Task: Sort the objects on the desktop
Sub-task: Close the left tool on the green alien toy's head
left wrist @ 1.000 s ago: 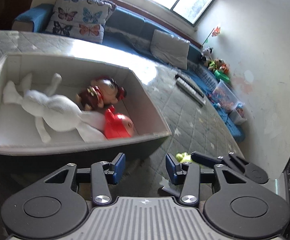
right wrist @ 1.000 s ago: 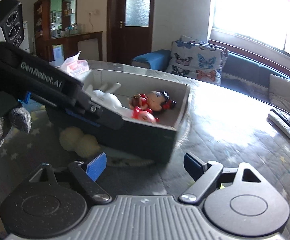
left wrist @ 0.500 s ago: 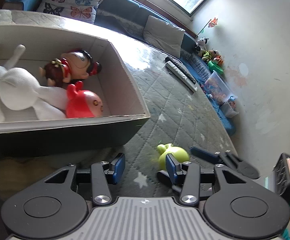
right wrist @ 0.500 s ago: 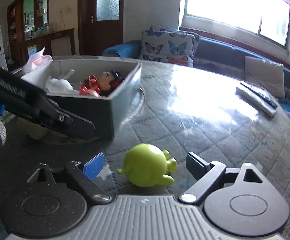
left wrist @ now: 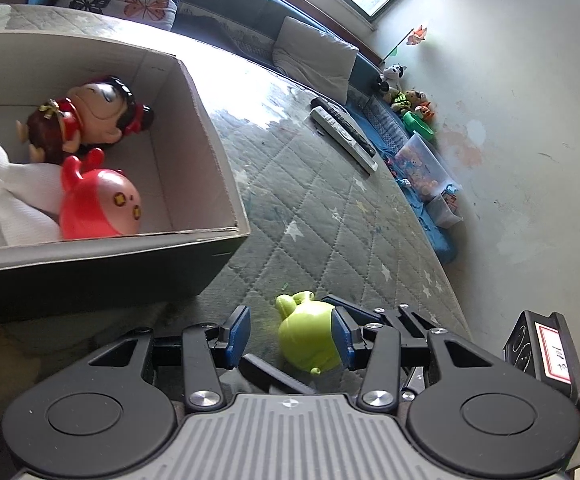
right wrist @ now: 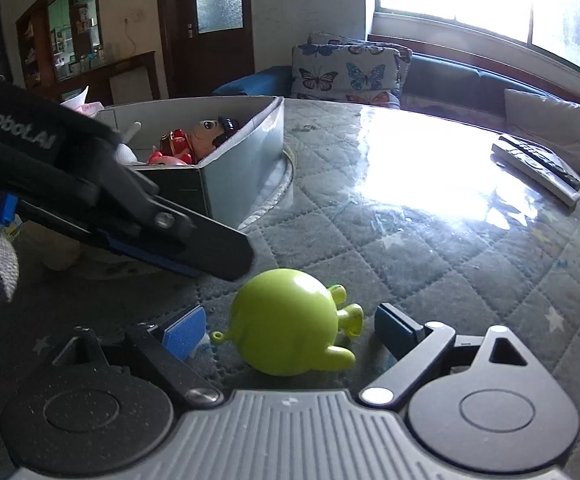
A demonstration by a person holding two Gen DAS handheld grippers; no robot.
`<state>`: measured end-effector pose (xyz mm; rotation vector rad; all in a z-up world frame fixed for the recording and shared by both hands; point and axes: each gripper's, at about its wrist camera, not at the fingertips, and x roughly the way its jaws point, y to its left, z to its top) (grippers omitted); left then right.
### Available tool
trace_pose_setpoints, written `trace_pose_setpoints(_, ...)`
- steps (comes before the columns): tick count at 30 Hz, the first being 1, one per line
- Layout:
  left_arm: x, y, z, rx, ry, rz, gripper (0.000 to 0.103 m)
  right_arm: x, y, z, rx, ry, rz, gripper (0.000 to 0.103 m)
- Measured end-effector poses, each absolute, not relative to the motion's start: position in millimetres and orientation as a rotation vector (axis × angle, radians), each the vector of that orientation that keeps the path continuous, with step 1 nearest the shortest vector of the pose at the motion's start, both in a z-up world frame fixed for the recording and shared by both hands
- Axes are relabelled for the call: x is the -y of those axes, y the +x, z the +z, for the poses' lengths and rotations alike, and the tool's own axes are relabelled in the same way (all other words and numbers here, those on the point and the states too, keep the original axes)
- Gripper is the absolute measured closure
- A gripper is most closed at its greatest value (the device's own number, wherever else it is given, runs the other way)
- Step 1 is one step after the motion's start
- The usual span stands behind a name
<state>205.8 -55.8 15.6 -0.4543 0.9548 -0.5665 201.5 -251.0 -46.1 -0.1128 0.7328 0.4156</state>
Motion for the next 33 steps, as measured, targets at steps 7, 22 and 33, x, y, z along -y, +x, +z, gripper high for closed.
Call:
trace_pose_setpoints(7,59,203,12,-0.972,-0.456,-0.586,0.056,242,189,-46,-0.729,-0.109,0.456,0.010)
trace_pose_setpoints(22,41,186,5,-0.990,-0.479,-0.575,0.056,223,167,-42,-0.727,-0.075,0.496,0.012)
trace_pose_setpoints(33,33,177,5,-0.990,-0.486,-0.577,0.056,217,159,-42,-0.728,-0.086,0.493,0.019)
